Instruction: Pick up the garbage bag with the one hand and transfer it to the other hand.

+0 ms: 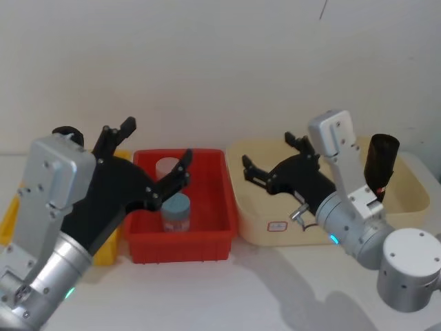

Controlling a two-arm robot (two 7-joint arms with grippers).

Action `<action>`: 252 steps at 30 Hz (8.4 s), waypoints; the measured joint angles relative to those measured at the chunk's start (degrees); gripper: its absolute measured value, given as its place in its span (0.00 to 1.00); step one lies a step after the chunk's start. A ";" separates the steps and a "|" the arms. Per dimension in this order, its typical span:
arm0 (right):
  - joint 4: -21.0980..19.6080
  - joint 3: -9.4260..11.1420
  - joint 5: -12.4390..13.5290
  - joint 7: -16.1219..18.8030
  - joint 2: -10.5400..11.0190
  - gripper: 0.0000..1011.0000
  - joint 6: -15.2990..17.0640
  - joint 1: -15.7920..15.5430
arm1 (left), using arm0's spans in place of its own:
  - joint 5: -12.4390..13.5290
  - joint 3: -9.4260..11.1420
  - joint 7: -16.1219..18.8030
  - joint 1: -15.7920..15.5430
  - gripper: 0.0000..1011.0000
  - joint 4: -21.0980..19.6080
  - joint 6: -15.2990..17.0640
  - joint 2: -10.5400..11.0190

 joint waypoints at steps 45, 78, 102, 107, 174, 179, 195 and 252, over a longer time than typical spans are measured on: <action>7.20 -9.87 9.12 12.20 -4.53 0.99 8.69 5.15 | 0.55 -1.92 2.17 4.04 0.99 -3.64 1.26 1.68; 17.15 -8.90 11.28 9.81 -6.61 0.99 6.09 10.96 | 0.55 -1.95 2.22 4.14 0.99 -3.73 1.26 1.73; 19.21 -10.31 12.68 10.84 -5.90 0.99 6.52 11.44 | 0.55 -1.94 2.22 4.14 0.99 -3.72 1.26 1.73; 20.11 -10.11 13.22 10.67 -6.10 0.99 6.50 11.76 | 0.55 -1.95 2.22 4.14 0.99 -3.72 1.25 1.73; 22.07 -10.45 15.94 5.75 -6.87 0.64 5.44 14.65 | 0.55 -1.94 2.22 4.14 0.99 -3.73 1.26 1.73; 19.75 -9.02 16.62 4.58 -6.40 0.64 5.32 14.21 | 0.55 -1.95 2.22 4.14 0.99 -3.73 1.26 1.73; 16.24 -4.23 15.99 -1.30 -3.91 0.64 4.47 13.41 | 0.54 -1.95 2.22 4.14 0.99 -3.73 1.26 1.72; 15.21 -0.93 11.89 -2.87 -1.68 0.99 4.41 11.45 | 0.55 -1.95 2.22 4.14 0.99 -3.73 1.26 1.73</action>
